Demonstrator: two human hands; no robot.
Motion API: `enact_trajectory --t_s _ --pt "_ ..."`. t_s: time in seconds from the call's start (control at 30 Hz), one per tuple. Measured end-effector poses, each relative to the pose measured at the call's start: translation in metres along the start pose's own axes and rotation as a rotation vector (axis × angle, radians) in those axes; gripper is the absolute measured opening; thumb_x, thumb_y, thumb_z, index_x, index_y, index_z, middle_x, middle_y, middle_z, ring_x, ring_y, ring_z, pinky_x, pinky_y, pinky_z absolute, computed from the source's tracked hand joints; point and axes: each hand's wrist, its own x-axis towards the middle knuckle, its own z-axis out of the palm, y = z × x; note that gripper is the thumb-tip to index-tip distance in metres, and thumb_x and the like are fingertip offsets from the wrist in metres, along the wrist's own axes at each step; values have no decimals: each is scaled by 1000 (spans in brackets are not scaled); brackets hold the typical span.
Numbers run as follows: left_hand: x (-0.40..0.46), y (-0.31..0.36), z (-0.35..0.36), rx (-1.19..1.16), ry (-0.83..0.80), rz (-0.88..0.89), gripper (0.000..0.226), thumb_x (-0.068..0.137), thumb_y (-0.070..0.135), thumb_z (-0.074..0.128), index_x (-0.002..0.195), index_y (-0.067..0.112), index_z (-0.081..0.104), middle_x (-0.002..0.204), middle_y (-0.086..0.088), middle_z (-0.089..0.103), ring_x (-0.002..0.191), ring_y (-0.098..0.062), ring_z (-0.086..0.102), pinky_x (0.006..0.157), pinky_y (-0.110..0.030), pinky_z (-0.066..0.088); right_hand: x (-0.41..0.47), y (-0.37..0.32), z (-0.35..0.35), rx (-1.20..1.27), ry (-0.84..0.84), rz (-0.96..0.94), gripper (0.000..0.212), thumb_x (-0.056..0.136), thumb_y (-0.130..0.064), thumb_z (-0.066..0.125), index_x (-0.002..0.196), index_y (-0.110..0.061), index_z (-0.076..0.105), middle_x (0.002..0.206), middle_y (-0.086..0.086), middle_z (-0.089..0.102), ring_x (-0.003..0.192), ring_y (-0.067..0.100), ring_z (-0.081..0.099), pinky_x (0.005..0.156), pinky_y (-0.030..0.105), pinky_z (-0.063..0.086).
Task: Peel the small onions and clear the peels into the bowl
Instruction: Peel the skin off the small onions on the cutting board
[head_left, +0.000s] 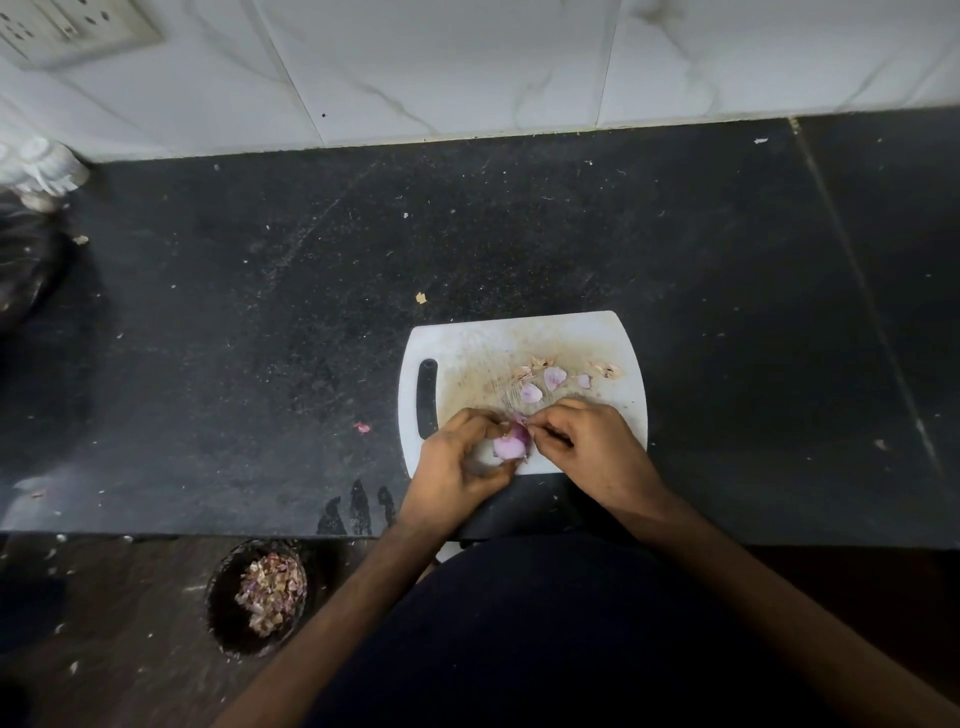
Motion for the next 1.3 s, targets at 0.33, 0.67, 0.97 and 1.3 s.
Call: enact_trajectory --t_s 0.33,0.67,0.97,1.3 --pt "3 3 2 41 -4 3 23 81 16 84 98 9 70 112 2 65 103 -4 64 89 -17 52 -3 -16 -1 -84 -17 -71 13 98 -30 60 101 -22 70 97 -13 61 87 9 59 73 35 53" --pt "1 3 3 56 10 23 23 82 21 83 99 10 71 111 3 65 103 -5 64 90 -23 54 -3 -17 8 -139 58 -7 14 96 -26 62 90 -13 64 89 -2 61 78 16 58 66 38 52" --pt "3 12 2 143 12 -12 22 87 26 77 101 16 63 109 8 62 92 -8 59 77 -25 52 -1 -17 10 -118 69 -39 12 97 -23 63 92 -11 61 89 -1 61 79 17 57 69 36 52" --pt "9 8 -1 168 -53 -93 32 85 32 81 108 15 67 99 8 64 76 4 57 69 -4 41 5 -18 13 -5 76 -2 5 92 -15 68 92 -10 66 83 -6 61 73 9 57 66 19 45"
